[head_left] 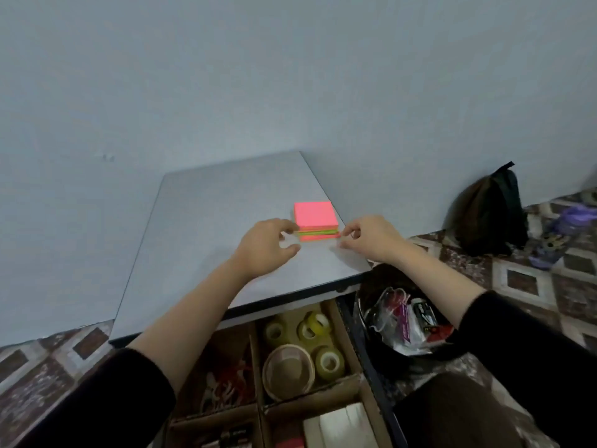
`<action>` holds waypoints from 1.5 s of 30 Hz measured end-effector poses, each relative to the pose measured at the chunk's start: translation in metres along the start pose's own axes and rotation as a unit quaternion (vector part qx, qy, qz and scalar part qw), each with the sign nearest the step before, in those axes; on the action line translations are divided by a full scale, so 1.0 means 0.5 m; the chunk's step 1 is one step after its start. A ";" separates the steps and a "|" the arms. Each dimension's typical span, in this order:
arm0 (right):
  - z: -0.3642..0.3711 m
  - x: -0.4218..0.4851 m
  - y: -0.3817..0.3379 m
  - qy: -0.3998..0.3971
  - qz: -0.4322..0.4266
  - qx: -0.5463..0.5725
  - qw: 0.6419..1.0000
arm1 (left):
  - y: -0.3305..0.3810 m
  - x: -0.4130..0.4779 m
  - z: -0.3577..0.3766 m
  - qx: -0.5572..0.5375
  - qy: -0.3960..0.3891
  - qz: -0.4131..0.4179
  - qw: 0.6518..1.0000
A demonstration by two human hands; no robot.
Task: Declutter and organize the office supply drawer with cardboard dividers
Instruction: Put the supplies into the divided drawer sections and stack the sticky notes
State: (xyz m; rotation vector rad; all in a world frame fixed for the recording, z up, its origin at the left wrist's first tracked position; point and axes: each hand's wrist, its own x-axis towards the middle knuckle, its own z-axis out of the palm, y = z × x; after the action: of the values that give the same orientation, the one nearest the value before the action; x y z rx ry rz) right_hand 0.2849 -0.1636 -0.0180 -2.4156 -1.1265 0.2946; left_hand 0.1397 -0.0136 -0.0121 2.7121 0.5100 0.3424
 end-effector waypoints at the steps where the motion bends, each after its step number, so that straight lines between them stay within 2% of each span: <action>1: 0.005 0.001 0.005 -0.008 0.016 -0.031 0.999 | 0.004 0.021 0.001 0.004 -0.007 -0.002 1.000; 5: 0.029 -0.010 0.018 -0.050 0.035 -0.124 0.990 | 0.013 0.098 0.017 0.043 -0.070 -0.020 0.996; 9: 0.058 -0.026 0.031 -0.048 -0.011 -0.097 0.994 | -0.003 0.153 0.040 0.088 -0.143 -0.028 0.985; 13: 0.085 -0.034 0.049 -0.049 -0.021 -0.061 0.997 | -0.004 0.178 0.040 0.065 -0.176 -0.028 0.982; 17: 0.094 -0.033 0.059 -0.035 -0.029 -0.042 0.998 | -0.012 0.199 0.035 0.037 -0.156 -0.028 0.987; 23: 0.095 -0.034 0.063 -0.032 -0.037 -0.029 0.998 | -0.018 0.194 0.023 0.004 -0.081 -0.012 0.997; 30: 0.032 0.040 0.049 -0.004 -0.004 0.025 1.000 | -0.027 0.078 -0.002 -0.038 -0.039 -0.023 0.998; 33: -0.004 0.100 0.025 -0.051 -0.015 0.049 0.997 | -0.056 0.012 0.005 -0.052 -0.017 -0.051 0.997; 38: -0.012 0.161 -0.008 -0.117 0.002 0.025 0.993 | -0.113 -0.061 0.015 -0.039 -0.016 -0.066 0.997; 45: -0.015 0.172 -0.029 -0.102 0.001 -0.001 0.995 | -0.124 -0.100 0.007 -0.019 -0.014 -0.040 0.999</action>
State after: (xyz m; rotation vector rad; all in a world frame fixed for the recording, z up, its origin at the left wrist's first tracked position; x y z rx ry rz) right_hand 0.3333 -0.0918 -0.0047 -2.4316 -1.2112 0.5510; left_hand 0.0769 0.0199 -0.0479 2.6483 0.5956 0.2903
